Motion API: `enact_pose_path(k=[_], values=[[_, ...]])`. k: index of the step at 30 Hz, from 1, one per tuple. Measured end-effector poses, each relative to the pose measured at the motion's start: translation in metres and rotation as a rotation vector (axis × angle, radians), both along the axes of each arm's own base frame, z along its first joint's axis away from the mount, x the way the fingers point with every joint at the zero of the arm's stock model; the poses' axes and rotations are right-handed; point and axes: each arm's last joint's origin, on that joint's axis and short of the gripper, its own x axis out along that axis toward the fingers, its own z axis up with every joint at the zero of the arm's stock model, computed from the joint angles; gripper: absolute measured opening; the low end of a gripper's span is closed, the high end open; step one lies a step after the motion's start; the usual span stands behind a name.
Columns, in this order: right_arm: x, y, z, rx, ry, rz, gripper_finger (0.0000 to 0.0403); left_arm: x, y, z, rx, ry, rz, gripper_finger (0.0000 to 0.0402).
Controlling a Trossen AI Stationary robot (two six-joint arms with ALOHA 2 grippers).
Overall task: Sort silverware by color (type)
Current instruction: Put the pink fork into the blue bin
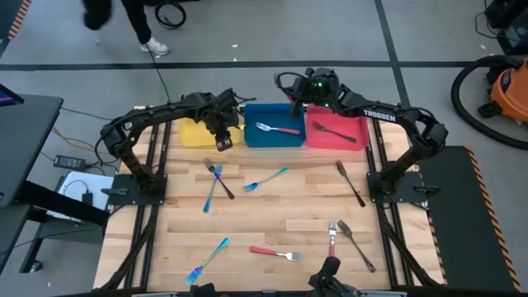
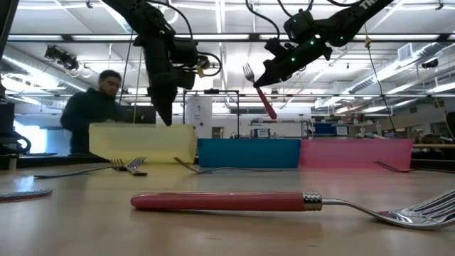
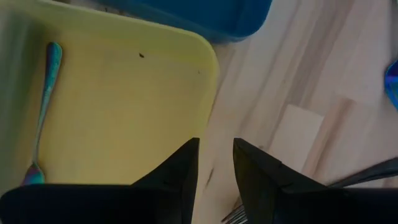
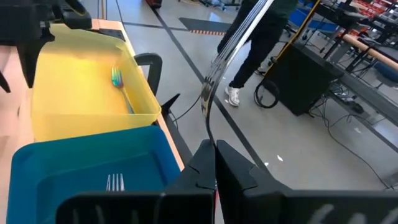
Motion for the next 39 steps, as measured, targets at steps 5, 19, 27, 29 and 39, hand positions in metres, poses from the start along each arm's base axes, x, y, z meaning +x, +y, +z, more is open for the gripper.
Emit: enact_pose_path(k=[5,19,27,29,39], values=[[0.000,0.000,0.000,0.002,0.003,0.000,0.0005,0.000,-0.001,-0.006,-0.024,-0.018,0.009,0.0112],[0.000,0.001,-0.001,0.009,0.006,0.000,0.0005,-0.009,-0.007,-0.035,-0.055,0.010,0.025,0.0112],[0.007,0.006,-0.011,0.087,0.022,0.136,0.0005,-0.001,-0.018,-0.027,-0.114,-0.001,-0.043,0.0112],[0.008,0.007,-0.015,0.107,0.044,0.139,0.0005,0.002,-0.023,-0.023,-0.120,0.000,-0.063,0.0112],[0.009,0.015,-0.028,0.183,0.142,0.109,0.0005,0.007,-0.034,-0.025,-0.139,0.030,-0.126,0.0112]])
